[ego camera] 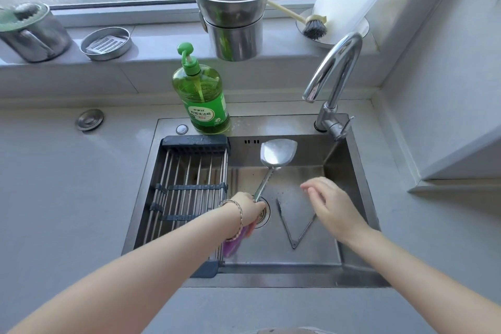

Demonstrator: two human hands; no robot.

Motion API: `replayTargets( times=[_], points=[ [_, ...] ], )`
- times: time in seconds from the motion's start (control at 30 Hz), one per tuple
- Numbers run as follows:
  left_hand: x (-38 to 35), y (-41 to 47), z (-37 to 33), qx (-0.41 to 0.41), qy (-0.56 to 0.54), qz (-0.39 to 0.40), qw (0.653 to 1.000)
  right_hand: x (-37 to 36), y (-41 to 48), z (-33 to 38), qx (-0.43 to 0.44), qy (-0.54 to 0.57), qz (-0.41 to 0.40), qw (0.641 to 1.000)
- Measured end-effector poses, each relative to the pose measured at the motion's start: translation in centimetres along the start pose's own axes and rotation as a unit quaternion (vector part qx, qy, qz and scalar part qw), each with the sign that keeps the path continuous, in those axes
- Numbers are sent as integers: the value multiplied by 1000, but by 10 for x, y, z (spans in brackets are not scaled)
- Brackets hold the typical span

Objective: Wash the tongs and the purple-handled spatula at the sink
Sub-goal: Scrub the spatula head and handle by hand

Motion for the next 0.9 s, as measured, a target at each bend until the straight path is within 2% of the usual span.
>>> replayTargets(
  times=[0.1,0.17,0.23,0.3,0.33,0.37,0.43,0.47,0.53,0.6,0.67,0.73,0.8,0.9],
  points=[
    [10,-11,-5,-62,228,-57,970,-15,-1,18,113,-37,93,989],
    [16,-23,-14,-97,327,-83,936,-33,-2,27,221,-101,148,959],
    [21,-31,-21,-130,386,-98,908,-41,7,26,287,-185,122,932],
    [27,-38,-23,-133,394,-104,903,-33,21,17,215,-255,87,939],
    [29,-40,-22,-133,399,-103,902,-31,23,14,166,-282,102,939],
    [30,-41,-22,-133,407,-102,898,-32,21,14,154,-285,114,939],
    [26,-42,-21,-139,421,-104,890,-45,9,24,240,-237,111,935],
    [23,-41,-21,-142,421,-104,890,-51,1,31,265,-218,137,930],
    [19,-40,-19,-146,411,-106,894,-55,2,28,295,-211,116,925],
    [18,-39,-19,-141,383,-108,906,-46,12,23,246,-231,52,940],
    [17,-39,-19,-142,367,-112,913,-48,12,27,211,-236,40,948],
    [16,-38,-20,-152,365,-114,911,-60,4,38,255,-220,58,940],
    [18,-39,-18,-155,345,-115,919,-55,6,34,274,-229,43,933],
    [24,-40,-14,-153,315,-120,929,-34,16,16,168,-248,-11,954]
  ],
)
Point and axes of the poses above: each hand's wrist, its own y-axis towards the middle knuckle, its own x-axis out of the back of the hand, z = x × y, the point moved 1 cm from there along y, towards the middle knuckle, and after that the axes turned 3 degrees about -y, right-handed, at the moved point
